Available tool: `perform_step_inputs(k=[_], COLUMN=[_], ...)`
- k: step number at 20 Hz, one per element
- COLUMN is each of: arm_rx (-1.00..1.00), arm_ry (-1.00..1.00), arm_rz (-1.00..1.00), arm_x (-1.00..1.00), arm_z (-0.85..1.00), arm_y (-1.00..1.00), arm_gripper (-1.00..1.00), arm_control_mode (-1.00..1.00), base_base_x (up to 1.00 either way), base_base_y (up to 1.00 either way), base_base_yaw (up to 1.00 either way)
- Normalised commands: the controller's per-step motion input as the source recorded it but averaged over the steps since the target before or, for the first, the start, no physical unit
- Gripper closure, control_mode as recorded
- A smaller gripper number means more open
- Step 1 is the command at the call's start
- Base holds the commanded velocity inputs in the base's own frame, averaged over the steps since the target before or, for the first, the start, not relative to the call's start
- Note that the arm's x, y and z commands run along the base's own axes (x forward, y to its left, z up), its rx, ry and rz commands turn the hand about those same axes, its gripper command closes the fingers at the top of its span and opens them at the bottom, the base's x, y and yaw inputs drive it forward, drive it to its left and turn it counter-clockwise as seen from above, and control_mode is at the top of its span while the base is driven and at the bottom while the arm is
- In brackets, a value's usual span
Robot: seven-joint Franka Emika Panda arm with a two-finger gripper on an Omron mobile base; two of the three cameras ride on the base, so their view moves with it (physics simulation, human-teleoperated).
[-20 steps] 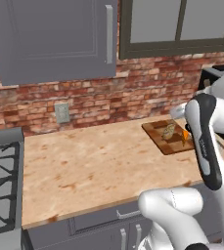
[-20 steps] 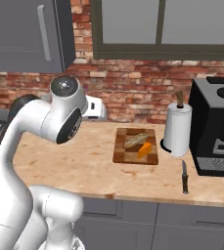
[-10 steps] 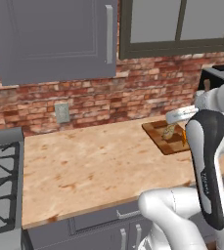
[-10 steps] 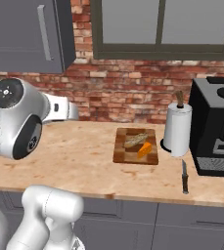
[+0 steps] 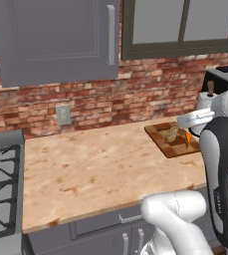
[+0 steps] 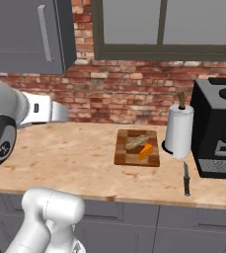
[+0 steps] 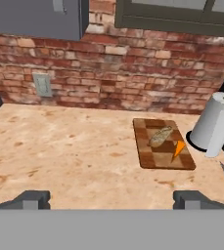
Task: Retrieve the sausage and cheese from the fridge and place them on the cutting board on the counter.
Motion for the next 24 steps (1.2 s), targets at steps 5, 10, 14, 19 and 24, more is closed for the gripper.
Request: perform_step_inputs(k=[5,10,14,19,24], arm_rx=[-0.03,-0.01,0.0,0.0,0.0], arm_ry=[0.0,0.0,0.0,0.0,0.0], arm_rz=[0.0,0.01,0.01,0.0,0.0], arm_x=[-0.43,-0.43,-0.07,0.0,0.0], arm_z=[0.0,-0.02,-0.06,0.0,0.0], arm_y=[0.0,0.0,0.0,0.0,0.0], arm_gripper=[-1.0,-1.0,-1.0,-1.0,-1.0], arm_control_mode=[-1.0,-1.0,1.0,1.0,1.0], base_base_x=[0.0,0.0,-0.35,-0.94,-1.0], base_base_y=[0.0,0.0,0.08,0.35,0.72], base_base_yaw=[0.0,0.0,0.05,0.15,0.36])
